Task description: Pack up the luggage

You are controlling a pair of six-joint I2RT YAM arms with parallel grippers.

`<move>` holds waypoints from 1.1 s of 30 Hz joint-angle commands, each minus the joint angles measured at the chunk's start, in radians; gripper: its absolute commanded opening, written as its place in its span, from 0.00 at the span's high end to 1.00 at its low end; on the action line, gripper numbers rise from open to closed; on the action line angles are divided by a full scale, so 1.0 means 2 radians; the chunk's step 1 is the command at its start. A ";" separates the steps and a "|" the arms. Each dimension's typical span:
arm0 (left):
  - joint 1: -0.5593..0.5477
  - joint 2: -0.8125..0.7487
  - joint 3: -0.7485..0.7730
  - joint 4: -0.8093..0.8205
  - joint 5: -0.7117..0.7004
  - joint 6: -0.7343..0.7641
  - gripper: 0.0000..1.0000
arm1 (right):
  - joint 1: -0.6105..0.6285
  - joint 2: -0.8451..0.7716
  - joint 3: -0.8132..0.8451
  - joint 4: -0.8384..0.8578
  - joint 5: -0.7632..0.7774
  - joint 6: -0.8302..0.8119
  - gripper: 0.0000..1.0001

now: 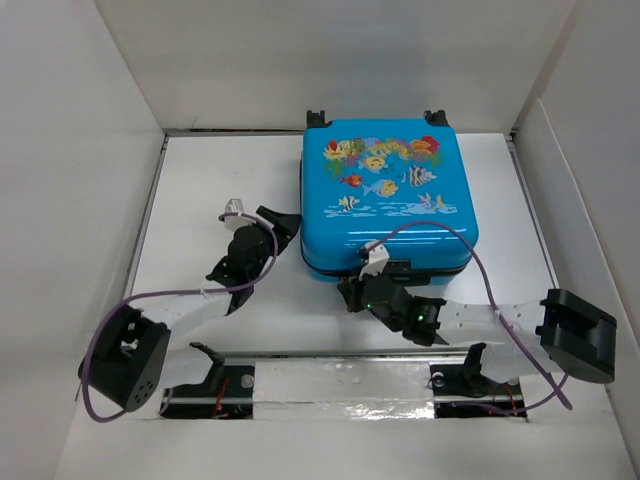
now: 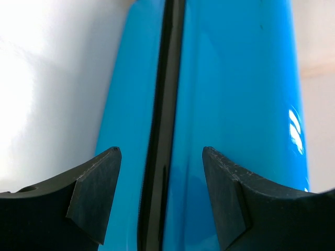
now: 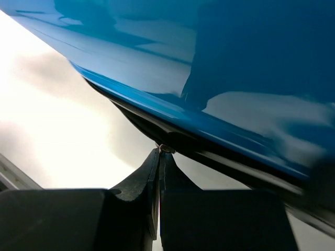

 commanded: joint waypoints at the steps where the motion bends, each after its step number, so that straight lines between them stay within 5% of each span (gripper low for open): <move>1: -0.049 -0.044 -0.005 0.016 0.108 0.011 0.39 | 0.037 0.001 0.029 0.092 -0.055 -0.017 1.00; 8: -0.049 -0.052 0.024 -0.042 0.171 0.042 0.37 | 0.042 0.035 0.077 0.063 -0.121 -0.066 1.00; 12: -0.049 -0.016 0.071 -0.057 0.216 0.067 0.33 | 0.070 0.075 0.146 -0.032 -0.115 -0.104 1.00; 17: -0.049 -0.008 0.090 -0.058 0.213 0.068 0.30 | 0.082 0.064 0.116 0.005 -0.083 -0.095 1.00; 26: -0.030 -0.105 0.067 -0.066 0.046 0.052 0.19 | -0.005 -0.204 -0.060 -0.021 -0.112 -0.060 1.00; 33: 0.030 -0.013 0.158 -0.073 0.029 0.078 0.10 | -0.048 -0.414 -0.080 -0.197 -0.103 -0.042 1.00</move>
